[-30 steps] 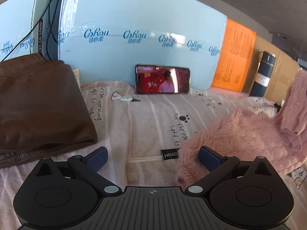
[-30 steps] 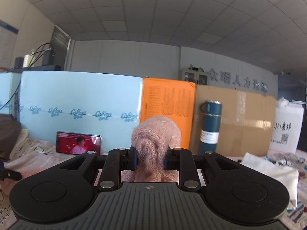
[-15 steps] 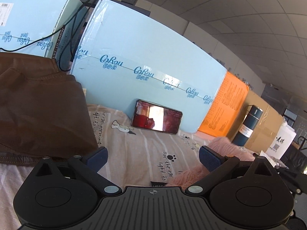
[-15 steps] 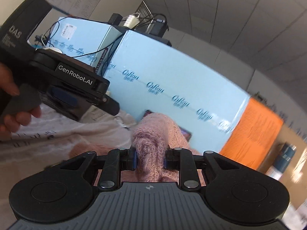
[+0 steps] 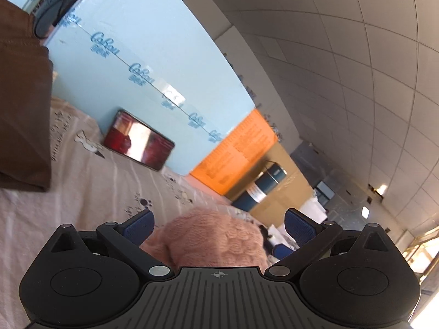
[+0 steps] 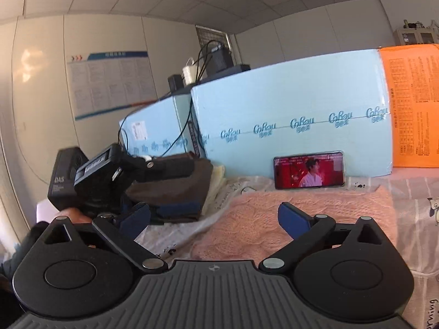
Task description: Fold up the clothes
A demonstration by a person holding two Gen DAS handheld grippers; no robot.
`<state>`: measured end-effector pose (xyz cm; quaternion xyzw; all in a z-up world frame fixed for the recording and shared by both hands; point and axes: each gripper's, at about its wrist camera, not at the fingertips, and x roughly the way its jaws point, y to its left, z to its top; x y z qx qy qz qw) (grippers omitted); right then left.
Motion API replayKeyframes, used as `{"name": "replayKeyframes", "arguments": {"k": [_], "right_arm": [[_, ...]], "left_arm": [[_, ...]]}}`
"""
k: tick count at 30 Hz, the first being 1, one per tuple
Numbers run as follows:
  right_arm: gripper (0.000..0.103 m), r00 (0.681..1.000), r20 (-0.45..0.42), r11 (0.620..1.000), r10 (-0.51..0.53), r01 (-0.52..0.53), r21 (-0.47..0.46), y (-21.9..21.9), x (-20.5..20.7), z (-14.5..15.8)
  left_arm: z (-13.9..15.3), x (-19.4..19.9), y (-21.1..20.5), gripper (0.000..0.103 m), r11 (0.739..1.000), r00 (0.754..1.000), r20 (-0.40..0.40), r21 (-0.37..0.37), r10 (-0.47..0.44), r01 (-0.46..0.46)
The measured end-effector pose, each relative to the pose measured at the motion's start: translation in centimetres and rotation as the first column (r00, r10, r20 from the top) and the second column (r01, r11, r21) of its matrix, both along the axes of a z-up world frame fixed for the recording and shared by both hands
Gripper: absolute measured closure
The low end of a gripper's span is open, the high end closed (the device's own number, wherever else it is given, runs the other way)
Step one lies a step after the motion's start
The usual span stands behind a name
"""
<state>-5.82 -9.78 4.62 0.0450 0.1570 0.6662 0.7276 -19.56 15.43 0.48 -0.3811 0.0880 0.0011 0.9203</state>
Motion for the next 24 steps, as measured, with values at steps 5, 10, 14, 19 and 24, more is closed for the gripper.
{"name": "replayKeyframes", "arguments": {"k": [5, 10, 14, 19, 24], "right_arm": [[0.002, 0.965, -0.254, 0.996, -0.062, 0.076, 0.046, -3.2, 5.0, -1.8], [0.002, 0.898, -0.432, 0.993, -0.078, 0.11, 0.049, -3.9, 7.8, -3.7], [0.002, 0.893, -0.444, 0.99, -0.074, 0.12, 0.077, -4.2, 8.0, -3.7], [0.002, 0.883, -0.466, 0.981, -0.055, 0.134, 0.137, -5.3, 8.3, -3.7], [0.002, 0.881, -0.473, 0.985, -0.005, 0.084, 0.148, -5.0, 8.3, -3.7]], "left_arm": [[-0.7, 2.9, -1.6, 0.003, 0.999, 0.986, -0.165, 0.037, 0.006, 0.0], [-1.2, 5.2, -3.5, 0.071, 0.972, 0.962, -0.269, 0.232, 0.037, 0.028], [0.5, 5.1, -5.9, 0.084, 0.917, 0.983, -0.177, 0.397, 0.043, 0.031], [2.3, 3.3, -4.8, 0.085, 0.909, 0.99, -0.11, 0.414, 0.088, -0.035], [-0.6, 2.7, -1.8, 0.084, 0.947, 0.957, -0.231, 0.305, 0.177, -0.102]]}}
